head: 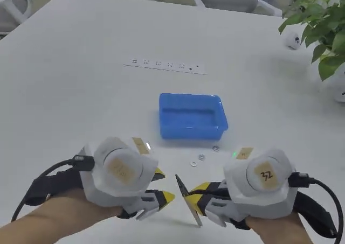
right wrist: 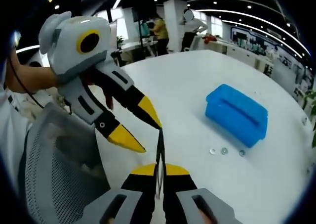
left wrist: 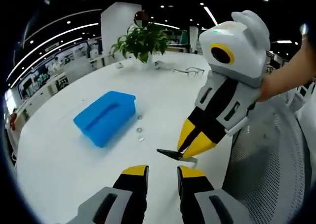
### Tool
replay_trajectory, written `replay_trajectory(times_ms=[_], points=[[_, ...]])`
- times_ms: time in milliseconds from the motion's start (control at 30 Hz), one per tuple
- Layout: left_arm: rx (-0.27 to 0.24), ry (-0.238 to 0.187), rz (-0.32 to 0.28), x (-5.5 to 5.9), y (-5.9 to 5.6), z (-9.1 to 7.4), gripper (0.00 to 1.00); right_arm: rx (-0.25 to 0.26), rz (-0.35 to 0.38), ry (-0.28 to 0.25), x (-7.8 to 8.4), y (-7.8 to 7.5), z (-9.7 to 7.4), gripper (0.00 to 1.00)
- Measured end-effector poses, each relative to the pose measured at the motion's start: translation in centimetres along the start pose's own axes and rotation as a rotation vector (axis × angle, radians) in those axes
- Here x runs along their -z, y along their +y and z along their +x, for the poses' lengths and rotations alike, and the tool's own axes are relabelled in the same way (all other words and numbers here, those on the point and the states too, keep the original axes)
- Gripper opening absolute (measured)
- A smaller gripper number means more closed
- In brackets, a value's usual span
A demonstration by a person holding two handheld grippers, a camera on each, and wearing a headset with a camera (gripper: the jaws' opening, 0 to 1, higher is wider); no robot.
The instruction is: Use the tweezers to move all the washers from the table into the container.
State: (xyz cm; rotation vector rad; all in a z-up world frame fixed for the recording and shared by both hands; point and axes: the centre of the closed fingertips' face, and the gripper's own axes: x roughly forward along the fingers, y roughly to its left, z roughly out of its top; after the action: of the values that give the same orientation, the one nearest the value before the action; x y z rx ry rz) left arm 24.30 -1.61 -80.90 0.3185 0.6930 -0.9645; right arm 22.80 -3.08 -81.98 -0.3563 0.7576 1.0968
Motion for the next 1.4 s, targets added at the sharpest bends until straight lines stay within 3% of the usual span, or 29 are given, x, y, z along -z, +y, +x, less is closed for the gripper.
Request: replay_trajectory(times_ms=[133, 167, 233, 300, 367, 567, 667, 767, 933, 1067, 1100, 1133, 1200, 1233, 1300, 1333, 1400], points=[[0.111, -0.016, -0.031, -0.4, -1.6, 0.6, 0.28, 0.0, -0.034, 0.002, 0.3, 0.2, 0.0, 0.0], [0.109, -0.003, -0.025, -0.2, -1.6, 0.8, 0.31, 0.002, -0.037, 0.005, 0.4, 0.2, -0.1, 0.0], [0.123, 0.013, 0.002, -0.1, -1.9, 0.9, 0.27, -0.001, -0.052, 0.005, 0.6, 0.3, -0.1, 0.0], [0.108, 0.014, 0.017, -0.3, -1.6, 0.9, 0.2, 0.003, -0.058, 0.009, 0.9, 0.2, 0.0, 0.0], [0.098, 0.028, 0.025, 0.0, -1.3, 1.0, 0.23, -0.001, -0.056, 0.013, 1.0, 0.0, 0.4, 0.0], [0.019, 0.099, 0.063, 2.3, 0.6, 1.3, 0.24, -0.013, -0.066, 0.062, 1.9, -0.2, 2.0, 0.01], [0.029, 0.101, 0.065, 2.3, 0.5, 1.2, 0.26, -0.021, -0.074, 0.082, 2.2, -0.4, 2.7, 0.01], [0.022, 0.131, 0.112, 2.6, 0.7, 1.3, 0.28, -0.019, -0.088, 0.099, 2.5, -0.6, 3.2, 0.01], [0.043, 0.149, 0.116, 2.8, 0.6, 1.6, 0.27, -0.004, -0.12, 0.126, 3.2, -1.1, 3.5, 0.03], [0.054, 0.168, 0.138, 2.7, 0.5, 1.9, 0.29, -0.015, -0.073, 0.106, 3.3, -1.2, 3.4, 0.0], [0.061, 0.169, 0.143, 2.6, 0.4, 2.0, 0.28, -0.003, -0.026, 0.049, 2.4, -1.3, 3.4, 0.0], [0.067, 0.173, 0.145, 2.4, 0.3, 2.1, 0.29, -0.007, -0.019, 0.063, 2.6, -1.3, 2.8, 0.0], [0.078, 0.173, 0.169, 1.9, 0.2, 2.2, 0.29, -0.027, 0.089, 0.016, 2.1, -1.0, 1.9, 0.0], [0.082, 0.177, 0.178, 1.6, 0.1, 2.4, 0.29, -0.008, 0.131, 0.0, 2.1, -1.3, 1.1, 0.0], [0.098, 0.178, 0.207, 1.0, -0.3, 2.6, 0.28, 0.031, 0.123, 0.004, 2.7, -2.0, 0.0, 0.0], [0.105, 0.18, 0.219, 0.8, -0.5, 2.8, 0.28, 0.098, 0.113, -0.005, 3.0, -3.0, -0.9, 0.0], [0.131, 0.188, 0.26, 0.5, -1.1, 3.3, 0.25, 0.168, 0.128, -0.015, 3.5, -4.1, -2.7, 0.0]])
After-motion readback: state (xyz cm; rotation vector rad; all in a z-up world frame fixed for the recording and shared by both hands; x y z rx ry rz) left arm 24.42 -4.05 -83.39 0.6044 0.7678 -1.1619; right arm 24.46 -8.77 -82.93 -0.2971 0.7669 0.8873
